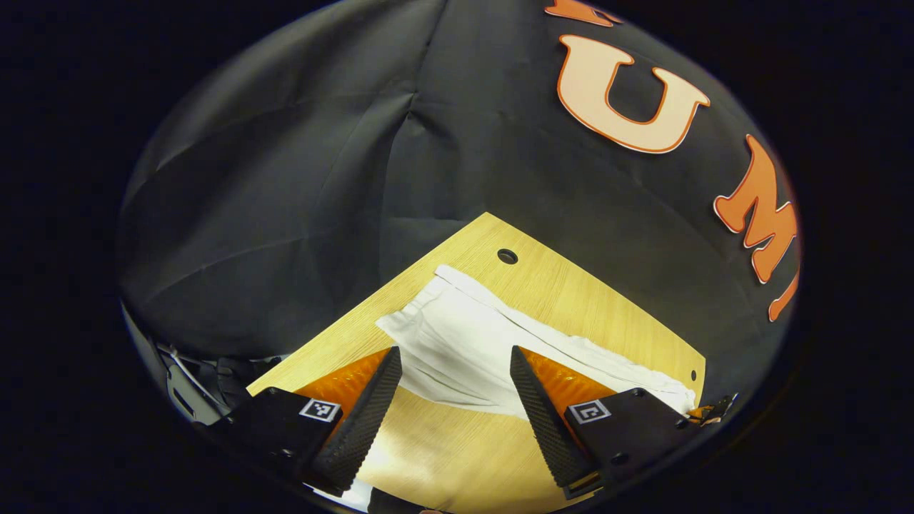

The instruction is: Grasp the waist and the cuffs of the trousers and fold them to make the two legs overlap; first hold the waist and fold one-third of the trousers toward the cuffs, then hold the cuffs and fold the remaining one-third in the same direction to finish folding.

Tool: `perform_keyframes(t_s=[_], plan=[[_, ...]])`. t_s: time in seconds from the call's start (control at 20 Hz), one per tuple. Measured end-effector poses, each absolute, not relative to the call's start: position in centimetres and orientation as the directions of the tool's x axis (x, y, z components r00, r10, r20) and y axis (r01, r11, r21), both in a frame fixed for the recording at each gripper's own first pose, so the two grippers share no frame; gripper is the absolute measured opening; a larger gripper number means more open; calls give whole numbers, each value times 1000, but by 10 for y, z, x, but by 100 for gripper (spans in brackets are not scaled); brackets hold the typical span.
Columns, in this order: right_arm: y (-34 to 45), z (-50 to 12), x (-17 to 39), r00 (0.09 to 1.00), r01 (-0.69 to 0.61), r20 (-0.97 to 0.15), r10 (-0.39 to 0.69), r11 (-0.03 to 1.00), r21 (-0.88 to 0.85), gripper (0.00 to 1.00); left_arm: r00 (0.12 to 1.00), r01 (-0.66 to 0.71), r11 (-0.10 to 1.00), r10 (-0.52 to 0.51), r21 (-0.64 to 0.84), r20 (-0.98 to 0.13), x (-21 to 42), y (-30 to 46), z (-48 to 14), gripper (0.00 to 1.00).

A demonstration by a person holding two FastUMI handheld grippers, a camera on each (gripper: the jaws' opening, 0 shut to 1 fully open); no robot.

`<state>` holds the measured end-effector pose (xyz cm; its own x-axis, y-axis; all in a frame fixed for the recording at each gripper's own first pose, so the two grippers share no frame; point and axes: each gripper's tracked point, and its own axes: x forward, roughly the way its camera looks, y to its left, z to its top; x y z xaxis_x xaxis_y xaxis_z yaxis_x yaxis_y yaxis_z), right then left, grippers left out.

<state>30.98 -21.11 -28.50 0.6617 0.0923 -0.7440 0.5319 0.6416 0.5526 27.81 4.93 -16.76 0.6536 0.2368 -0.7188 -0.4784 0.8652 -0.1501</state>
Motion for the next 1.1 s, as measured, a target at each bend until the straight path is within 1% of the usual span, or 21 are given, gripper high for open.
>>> perform_keyframes(t_s=[0.15,0.25,0.55,0.9,1.1], plan=[[-198,-255,309,711,476,-694,113,649,593,5,655,-471,868,226,-156,-721,279,47,-166,100],[-183,-238,311,739,425,-661,129,673,605,5,658,-460,873,210,-165,-723,277,47,-165,100],[-114,-169,291,803,266,-570,173,752,604,5,670,-436,881,183,-182,-720,273,48,-160,100],[7,-136,266,814,109,-523,252,819,564,5,676,-417,879,131,-230,-725,273,43,-156,100],[85,-134,237,787,22,-528,319,841,541,5,685,-393,889,112,-235,-720,274,45,-156,100]])
